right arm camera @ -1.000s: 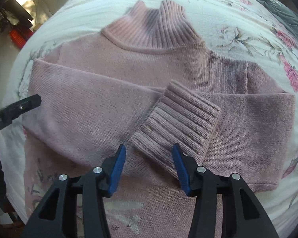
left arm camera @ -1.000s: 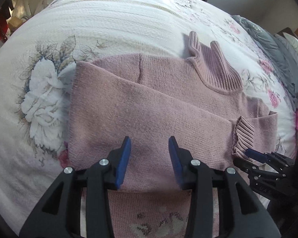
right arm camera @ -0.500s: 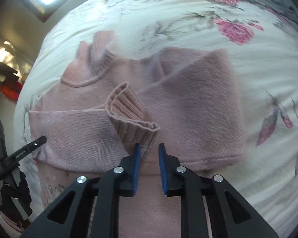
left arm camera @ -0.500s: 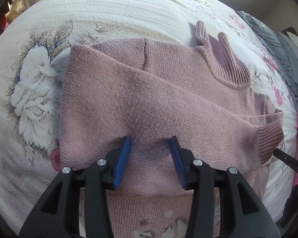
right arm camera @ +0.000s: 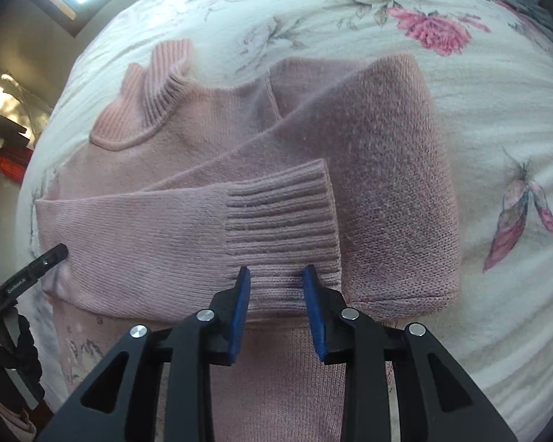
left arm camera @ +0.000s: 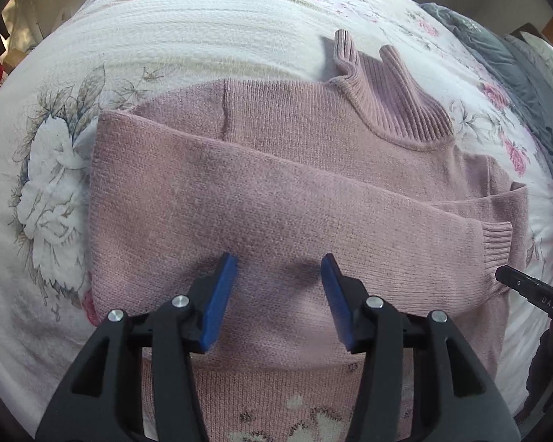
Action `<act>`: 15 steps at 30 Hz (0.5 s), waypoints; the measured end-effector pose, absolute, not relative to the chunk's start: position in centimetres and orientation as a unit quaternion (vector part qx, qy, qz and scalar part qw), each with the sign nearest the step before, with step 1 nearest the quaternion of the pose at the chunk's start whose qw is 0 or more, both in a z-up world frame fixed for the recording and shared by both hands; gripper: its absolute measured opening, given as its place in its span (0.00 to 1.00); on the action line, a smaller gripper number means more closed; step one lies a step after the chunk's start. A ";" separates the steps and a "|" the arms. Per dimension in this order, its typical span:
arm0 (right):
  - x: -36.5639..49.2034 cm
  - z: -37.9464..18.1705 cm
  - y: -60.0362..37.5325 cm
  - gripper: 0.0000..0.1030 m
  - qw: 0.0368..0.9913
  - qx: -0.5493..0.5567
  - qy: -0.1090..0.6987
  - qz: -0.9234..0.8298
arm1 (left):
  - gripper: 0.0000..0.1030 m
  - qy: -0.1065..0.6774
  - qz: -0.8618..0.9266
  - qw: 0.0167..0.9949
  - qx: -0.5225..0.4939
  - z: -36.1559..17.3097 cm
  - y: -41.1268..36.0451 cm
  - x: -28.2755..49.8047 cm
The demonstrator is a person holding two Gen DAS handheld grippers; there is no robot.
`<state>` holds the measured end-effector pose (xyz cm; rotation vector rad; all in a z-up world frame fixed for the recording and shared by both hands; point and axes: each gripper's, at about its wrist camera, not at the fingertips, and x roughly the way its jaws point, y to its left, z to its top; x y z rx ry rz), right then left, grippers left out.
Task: Fold small clothes
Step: 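Grasp the turtleneck collar with the left tool while the right tool grasps it too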
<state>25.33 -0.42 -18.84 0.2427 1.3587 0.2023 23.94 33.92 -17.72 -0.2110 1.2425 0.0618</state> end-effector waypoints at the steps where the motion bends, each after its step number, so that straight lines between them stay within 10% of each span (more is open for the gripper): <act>1: 25.4 -19.4 -0.6 0.29 0.761 0.117 0.631 0.093 | 0.49 0.580 0.027 0.809 -0.093 -17.9 33.8 23.9; 15: 36.7 -13.6 3.9 0.43 0.790 0.126 0.565 0.203 | 0.54 0.539 -0.008 0.838 -0.078 -14.0 33.6 33.8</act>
